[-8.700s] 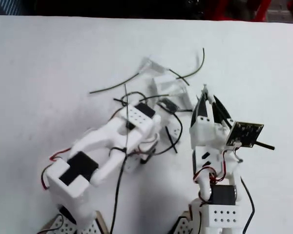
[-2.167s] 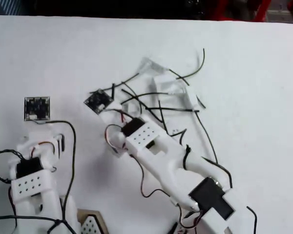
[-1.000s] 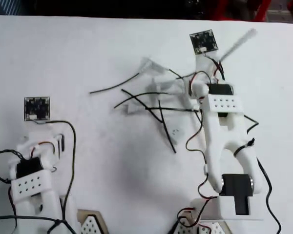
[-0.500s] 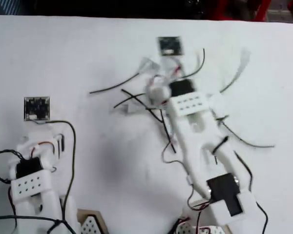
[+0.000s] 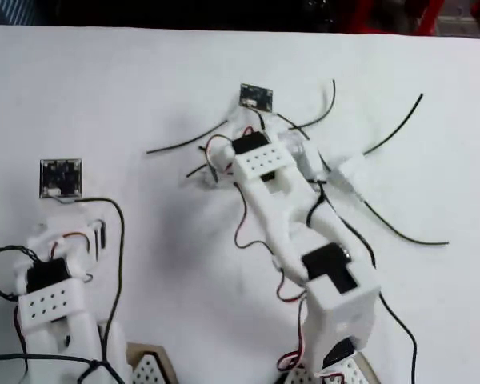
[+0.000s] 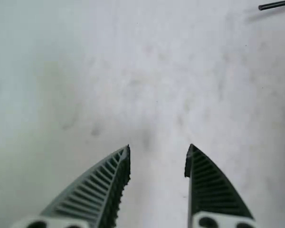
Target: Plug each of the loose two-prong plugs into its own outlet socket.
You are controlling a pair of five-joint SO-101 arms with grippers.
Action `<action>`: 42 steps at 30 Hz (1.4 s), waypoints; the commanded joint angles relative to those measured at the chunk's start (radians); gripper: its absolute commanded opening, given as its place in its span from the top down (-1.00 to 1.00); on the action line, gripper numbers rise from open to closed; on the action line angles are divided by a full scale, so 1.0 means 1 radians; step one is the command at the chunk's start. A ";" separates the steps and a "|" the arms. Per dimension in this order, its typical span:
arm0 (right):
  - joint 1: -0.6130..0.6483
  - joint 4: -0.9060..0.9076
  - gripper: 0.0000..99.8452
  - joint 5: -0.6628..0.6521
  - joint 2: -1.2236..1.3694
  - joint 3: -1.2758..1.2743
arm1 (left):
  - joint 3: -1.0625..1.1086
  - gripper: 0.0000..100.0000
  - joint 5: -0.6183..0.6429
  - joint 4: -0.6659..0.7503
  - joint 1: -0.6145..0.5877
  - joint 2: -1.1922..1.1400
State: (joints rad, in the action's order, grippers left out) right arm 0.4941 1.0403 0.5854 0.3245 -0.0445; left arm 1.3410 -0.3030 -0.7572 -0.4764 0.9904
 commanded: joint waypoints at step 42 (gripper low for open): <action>-0.093 0.285 0.97 0.138 0.320 0.468 | 0.011 0.61 -0.012 0.021 -0.008 0.022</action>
State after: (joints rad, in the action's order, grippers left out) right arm 0.4158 1.2259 0.7756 0.6866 0.3775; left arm 1.3548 -0.3030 -0.7541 -0.4780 0.9904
